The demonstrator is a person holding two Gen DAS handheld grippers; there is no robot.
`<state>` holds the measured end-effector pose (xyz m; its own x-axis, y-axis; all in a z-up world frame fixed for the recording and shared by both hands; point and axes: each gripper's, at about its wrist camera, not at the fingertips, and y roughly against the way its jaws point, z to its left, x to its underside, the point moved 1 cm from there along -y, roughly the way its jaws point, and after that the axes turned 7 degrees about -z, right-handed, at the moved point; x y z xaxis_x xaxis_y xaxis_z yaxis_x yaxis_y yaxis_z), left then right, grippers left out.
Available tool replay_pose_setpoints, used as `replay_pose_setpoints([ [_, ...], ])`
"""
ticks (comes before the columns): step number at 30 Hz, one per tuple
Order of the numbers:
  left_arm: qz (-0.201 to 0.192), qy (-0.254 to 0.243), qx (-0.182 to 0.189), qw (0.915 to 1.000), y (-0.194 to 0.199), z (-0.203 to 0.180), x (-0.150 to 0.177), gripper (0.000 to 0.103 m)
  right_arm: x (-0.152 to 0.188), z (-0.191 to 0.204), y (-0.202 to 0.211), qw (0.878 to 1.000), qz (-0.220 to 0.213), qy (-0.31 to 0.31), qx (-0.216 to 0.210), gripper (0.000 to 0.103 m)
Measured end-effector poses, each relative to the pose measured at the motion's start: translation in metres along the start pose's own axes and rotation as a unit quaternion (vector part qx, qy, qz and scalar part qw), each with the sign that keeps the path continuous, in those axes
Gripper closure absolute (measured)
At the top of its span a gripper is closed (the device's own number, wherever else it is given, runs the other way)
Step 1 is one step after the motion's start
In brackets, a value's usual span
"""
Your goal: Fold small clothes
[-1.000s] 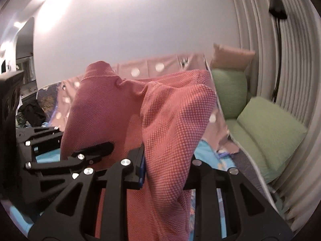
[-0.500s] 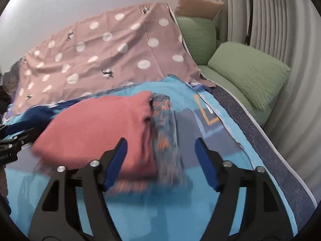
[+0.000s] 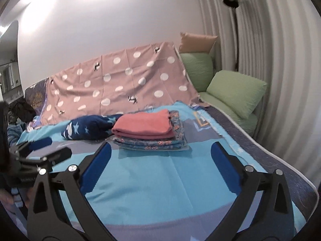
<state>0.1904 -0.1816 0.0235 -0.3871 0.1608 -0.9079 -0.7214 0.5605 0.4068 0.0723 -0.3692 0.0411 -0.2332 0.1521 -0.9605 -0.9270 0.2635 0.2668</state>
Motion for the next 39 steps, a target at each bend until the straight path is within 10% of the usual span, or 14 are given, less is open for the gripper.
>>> replay_pose_setpoints([
  [18, -0.038, 0.01, -0.06, 0.9974, 0.143, -0.026, 0.03, 0.001, 0.023, 0.023, 0.109, 1.0, 0.025, -0.007, -0.015, 0.002],
  [39, -0.032, -0.018, -0.093, 0.995, 0.179, -0.041, 0.054, 0.001, 0.039, 0.034, 0.135, 0.999, 0.04, -0.002, -0.029, 0.002],
])
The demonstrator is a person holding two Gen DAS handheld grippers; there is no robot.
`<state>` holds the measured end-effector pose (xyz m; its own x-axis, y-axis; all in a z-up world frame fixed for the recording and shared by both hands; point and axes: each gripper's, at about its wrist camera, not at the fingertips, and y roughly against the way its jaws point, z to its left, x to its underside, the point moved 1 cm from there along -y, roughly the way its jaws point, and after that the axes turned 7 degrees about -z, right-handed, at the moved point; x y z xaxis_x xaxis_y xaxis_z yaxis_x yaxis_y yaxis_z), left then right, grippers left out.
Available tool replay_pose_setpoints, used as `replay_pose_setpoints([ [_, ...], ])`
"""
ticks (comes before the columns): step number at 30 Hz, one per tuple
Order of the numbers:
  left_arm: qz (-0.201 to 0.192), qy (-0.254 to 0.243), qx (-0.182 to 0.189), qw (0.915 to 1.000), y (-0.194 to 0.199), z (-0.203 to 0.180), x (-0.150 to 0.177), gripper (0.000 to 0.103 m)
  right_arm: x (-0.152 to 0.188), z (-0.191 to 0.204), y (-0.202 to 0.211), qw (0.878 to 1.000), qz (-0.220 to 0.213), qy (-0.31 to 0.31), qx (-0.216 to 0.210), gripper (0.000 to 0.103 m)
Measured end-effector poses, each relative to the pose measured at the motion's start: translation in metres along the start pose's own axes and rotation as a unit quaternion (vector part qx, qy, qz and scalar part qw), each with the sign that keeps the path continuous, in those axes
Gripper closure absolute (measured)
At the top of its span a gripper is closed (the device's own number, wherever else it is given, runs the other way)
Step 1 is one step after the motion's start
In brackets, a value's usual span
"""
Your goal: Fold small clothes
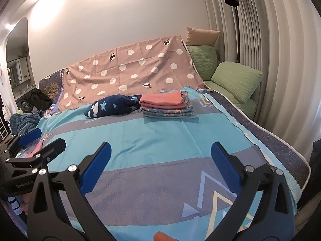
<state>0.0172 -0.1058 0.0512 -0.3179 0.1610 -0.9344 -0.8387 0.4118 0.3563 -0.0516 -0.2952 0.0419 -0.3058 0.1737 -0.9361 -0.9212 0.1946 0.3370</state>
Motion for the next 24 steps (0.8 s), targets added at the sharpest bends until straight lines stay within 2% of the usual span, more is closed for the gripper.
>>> replay_pose_setpoints([
  [24, 0.019, 0.006, -0.004, 0.9998, -0.0043, 0.0065, 0.0079, 0.001, 0.0052, 0.0074, -0.005, 1.0, 0.013, 0.01, 0.009, 0.002],
])
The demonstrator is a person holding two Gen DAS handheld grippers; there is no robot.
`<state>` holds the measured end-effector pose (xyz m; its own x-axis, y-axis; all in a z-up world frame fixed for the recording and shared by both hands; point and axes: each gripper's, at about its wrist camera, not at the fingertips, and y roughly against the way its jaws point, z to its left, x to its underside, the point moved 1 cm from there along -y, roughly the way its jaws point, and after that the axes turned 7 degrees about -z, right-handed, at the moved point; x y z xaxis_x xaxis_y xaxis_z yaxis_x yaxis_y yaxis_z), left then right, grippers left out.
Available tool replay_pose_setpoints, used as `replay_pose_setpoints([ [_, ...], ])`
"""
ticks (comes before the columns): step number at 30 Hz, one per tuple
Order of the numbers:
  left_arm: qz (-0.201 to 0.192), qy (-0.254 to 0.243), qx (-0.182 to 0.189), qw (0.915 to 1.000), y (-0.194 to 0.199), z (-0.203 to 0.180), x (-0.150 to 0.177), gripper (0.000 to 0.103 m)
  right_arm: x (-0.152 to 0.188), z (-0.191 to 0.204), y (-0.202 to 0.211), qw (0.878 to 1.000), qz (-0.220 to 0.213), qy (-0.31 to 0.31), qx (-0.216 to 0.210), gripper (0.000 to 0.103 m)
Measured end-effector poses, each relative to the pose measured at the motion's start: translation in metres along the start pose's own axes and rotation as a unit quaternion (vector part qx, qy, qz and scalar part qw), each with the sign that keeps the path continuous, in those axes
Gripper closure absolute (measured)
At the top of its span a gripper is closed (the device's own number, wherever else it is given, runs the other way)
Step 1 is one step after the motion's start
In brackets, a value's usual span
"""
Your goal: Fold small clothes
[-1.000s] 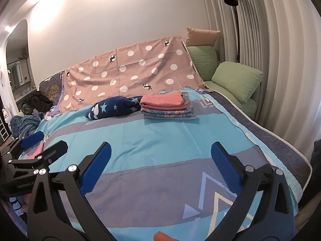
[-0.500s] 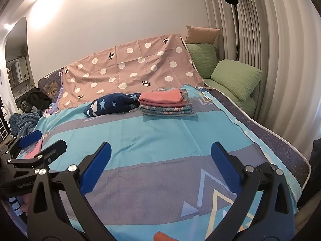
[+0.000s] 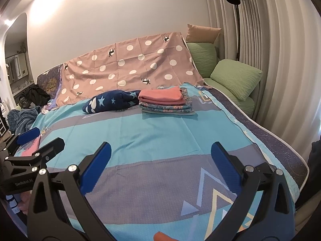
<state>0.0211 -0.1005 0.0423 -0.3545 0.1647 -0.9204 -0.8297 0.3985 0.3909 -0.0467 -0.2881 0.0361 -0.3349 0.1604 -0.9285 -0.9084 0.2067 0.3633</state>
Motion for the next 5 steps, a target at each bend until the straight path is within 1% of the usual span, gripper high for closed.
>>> replay_pose_setpoints([
  [5, 0.001, -0.004, 0.003, 1.0, 0.0, 0.0016, 0.0013, 0.001, 0.0003, 0.001, -0.0004, 1.0, 0.002, 0.002, 0.0, 0.002],
])
